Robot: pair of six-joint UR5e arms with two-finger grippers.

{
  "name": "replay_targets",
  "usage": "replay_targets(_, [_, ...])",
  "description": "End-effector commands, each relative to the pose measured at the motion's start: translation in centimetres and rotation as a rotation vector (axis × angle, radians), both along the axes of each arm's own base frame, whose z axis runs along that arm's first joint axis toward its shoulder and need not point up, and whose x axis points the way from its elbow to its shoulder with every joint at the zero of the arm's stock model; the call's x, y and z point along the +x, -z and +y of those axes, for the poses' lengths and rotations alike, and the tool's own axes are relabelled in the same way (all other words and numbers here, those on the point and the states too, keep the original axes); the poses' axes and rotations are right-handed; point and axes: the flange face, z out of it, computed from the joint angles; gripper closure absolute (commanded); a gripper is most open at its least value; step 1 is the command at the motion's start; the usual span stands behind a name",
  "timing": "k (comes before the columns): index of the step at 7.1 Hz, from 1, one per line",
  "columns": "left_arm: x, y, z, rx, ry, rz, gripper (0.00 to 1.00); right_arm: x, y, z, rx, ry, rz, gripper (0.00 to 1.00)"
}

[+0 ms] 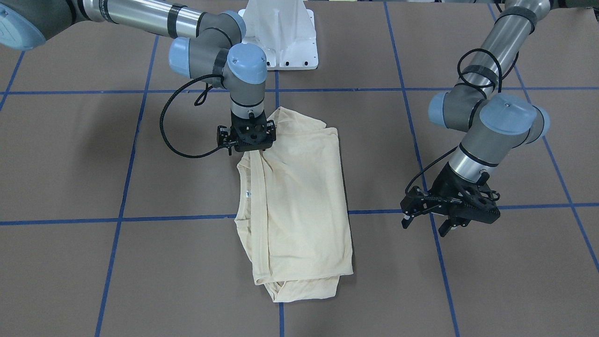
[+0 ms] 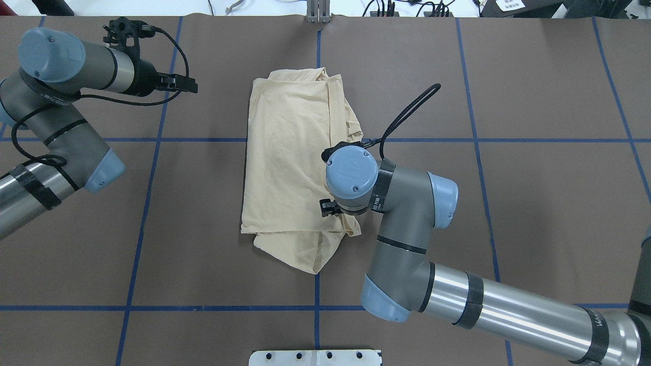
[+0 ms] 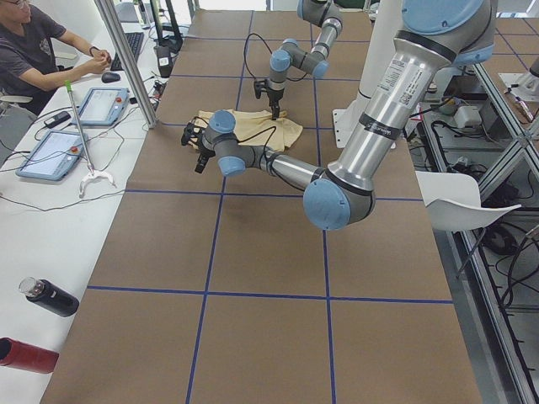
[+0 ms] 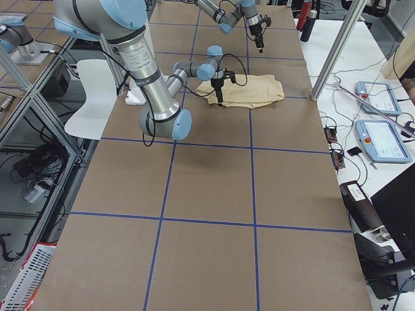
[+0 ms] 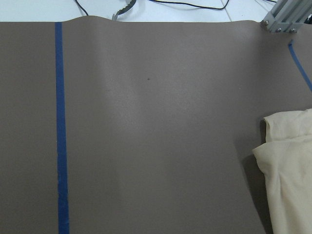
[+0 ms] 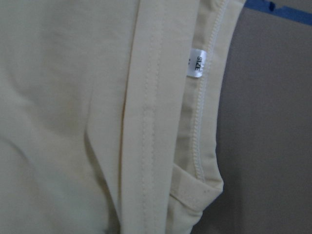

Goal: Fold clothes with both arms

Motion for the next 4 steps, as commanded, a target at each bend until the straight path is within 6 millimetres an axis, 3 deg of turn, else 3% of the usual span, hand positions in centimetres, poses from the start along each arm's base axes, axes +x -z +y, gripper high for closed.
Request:
replay_targets(1, [0.0,0.0,0.0,0.001,0.0,0.001,0.0,0.5,-0.7,-0.5,-0.012,-0.001,0.027,0.0])
replay_targets(3, [0.0,0.1,0.1,-0.004,0.003,0.008,0.0,0.8,-1.4,-0.6,-0.02,0.001,0.052,0.0])
replay_targets(4, [0.0,0.2,0.1,-0.004,0.004,0.009,0.0,1.8,-1.4,-1.6,-0.033,-0.006,0.045,0.0])
